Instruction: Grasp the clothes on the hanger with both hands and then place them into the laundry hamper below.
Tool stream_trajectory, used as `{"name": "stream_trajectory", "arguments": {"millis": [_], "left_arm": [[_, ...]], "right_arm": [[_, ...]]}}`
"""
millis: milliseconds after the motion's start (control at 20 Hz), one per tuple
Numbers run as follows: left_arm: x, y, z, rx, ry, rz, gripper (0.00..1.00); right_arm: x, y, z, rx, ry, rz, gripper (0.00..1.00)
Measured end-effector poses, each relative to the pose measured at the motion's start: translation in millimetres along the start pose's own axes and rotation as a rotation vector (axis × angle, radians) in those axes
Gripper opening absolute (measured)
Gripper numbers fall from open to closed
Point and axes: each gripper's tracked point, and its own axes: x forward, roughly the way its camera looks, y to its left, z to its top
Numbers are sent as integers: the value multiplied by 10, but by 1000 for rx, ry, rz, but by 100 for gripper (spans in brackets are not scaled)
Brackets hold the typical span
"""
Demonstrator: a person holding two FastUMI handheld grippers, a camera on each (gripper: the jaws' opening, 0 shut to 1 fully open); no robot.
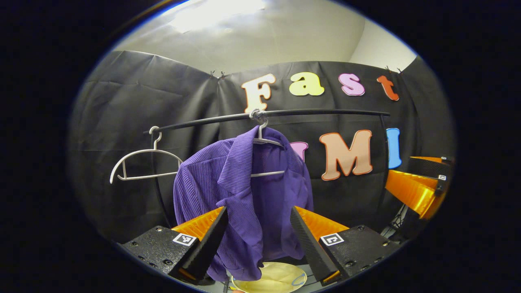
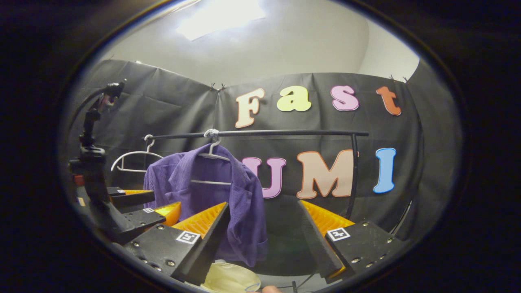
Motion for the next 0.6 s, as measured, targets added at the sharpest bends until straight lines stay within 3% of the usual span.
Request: {"name": "stream_trajectory", "arguments": {"millis": [150, 200, 250, 300, 400, 450, 550, 600], "left_arm": [[228, 49, -74, 6, 2, 83, 91], [298, 71, -95, 7, 2, 111, 91], [374, 97, -135, 7, 4, 142, 91], [444, 120, -155, 7, 4, 172, 91], [585, 169, -221, 9, 10, 226, 91], [653, 185, -241, 13, 10, 250, 91], [781, 234, -297, 20, 17, 295, 91], [833, 259, -328, 23, 24, 315, 91]], "right_arm": [[116, -94, -16, -11, -1, 34, 93], [155, -129, -32, -14, -3, 46, 98], [199, -167, -41, -19, -5, 57, 93], [240, -215, -51, -23, -7, 66, 98], [303, -292, -100, -28, 5, 82, 98], [334, -319, -116, -30, 10, 91, 93], [382, -384, -140, -41, 17, 96, 98], [408, -408, -145, -45, 22, 96, 93]]}}
